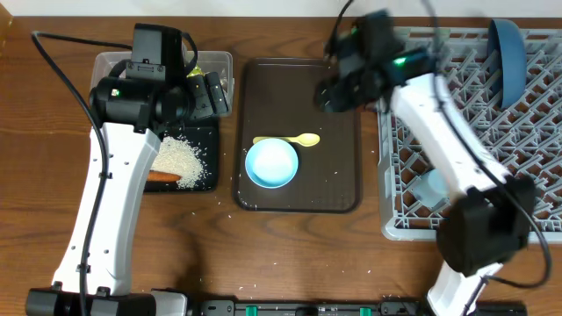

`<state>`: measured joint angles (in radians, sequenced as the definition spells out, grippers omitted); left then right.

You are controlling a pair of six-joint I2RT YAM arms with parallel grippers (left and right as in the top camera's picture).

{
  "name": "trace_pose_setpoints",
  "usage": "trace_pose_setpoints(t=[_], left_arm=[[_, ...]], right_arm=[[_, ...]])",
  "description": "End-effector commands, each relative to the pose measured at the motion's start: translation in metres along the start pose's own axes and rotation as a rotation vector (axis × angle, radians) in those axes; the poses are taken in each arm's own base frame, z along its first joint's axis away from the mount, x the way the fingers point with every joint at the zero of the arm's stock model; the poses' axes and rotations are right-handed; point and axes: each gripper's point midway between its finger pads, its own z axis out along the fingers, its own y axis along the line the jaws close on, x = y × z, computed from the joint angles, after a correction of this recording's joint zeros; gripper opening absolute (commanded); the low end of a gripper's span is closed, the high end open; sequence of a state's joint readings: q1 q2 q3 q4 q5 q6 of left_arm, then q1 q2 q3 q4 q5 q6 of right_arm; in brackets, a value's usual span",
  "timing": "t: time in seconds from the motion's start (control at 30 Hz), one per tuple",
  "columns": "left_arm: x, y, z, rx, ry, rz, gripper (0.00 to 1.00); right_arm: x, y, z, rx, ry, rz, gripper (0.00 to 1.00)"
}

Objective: Sort waste into correct bins and load items into the dishwasher rack
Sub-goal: 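Reach the right gripper to the light-blue bowl and grasp it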

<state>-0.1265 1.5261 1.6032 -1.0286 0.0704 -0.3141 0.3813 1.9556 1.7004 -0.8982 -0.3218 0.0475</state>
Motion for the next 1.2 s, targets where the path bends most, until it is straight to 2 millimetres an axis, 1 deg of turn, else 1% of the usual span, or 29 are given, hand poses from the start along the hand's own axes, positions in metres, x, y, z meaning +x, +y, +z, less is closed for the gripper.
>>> trace_pose_setpoints(t=[0.0,0.07,0.17,0.27,0.33,0.43,0.5,0.6,0.77,1.0,1.13,1.17], left_arm=[[-0.001,0.002,0.000,-0.014,-0.004,0.004,0.95],[-0.001,0.002,0.000,-0.014,-0.004,0.004,0.95],[-0.001,0.002,0.000,-0.014,-0.004,0.004,0.95],[-0.001,0.002,0.000,-0.014,-0.004,0.004,0.95],[-0.001,0.002,0.000,-0.014,-0.004,0.004,0.95],[-0.001,0.002,0.000,-0.014,-0.004,0.004,0.95],[-0.001,0.002,0.000,-0.014,-0.004,0.004,0.95],[-0.001,0.002,0.000,-0.014,-0.004,0.004,0.95],[-0.001,0.002,0.000,-0.014,-0.004,0.004,0.95],[-0.001,0.002,0.000,-0.014,-0.004,0.004,0.95],[-0.001,0.002,0.000,-0.014,-0.004,0.004,0.95],[-0.001,0.002,0.000,-0.014,-0.004,0.004,0.95]], right_arm=[[0.029,0.045,0.029,-0.164,0.105,0.108,0.70],[0.042,0.056,0.042,-0.169,0.132,0.120,0.67],[0.060,0.064,0.060,-0.127,0.164,0.156,0.61],[0.077,0.066,0.074,-0.071,0.184,0.180,0.53],[0.084,0.065,0.078,-0.043,0.192,0.185,0.48],[0.091,0.055,0.084,0.050,0.187,0.195,0.47],[0.095,0.051,0.087,0.090,0.183,0.197,0.46],[0.097,0.054,0.089,0.104,0.178,0.187,0.43],[0.094,0.056,0.090,0.102,0.167,0.179,0.31],[0.096,0.053,0.091,0.132,0.161,0.194,0.30],[0.096,0.053,0.092,0.140,0.157,0.191,0.22],[0.097,0.053,0.092,0.141,0.157,0.190,0.22]])
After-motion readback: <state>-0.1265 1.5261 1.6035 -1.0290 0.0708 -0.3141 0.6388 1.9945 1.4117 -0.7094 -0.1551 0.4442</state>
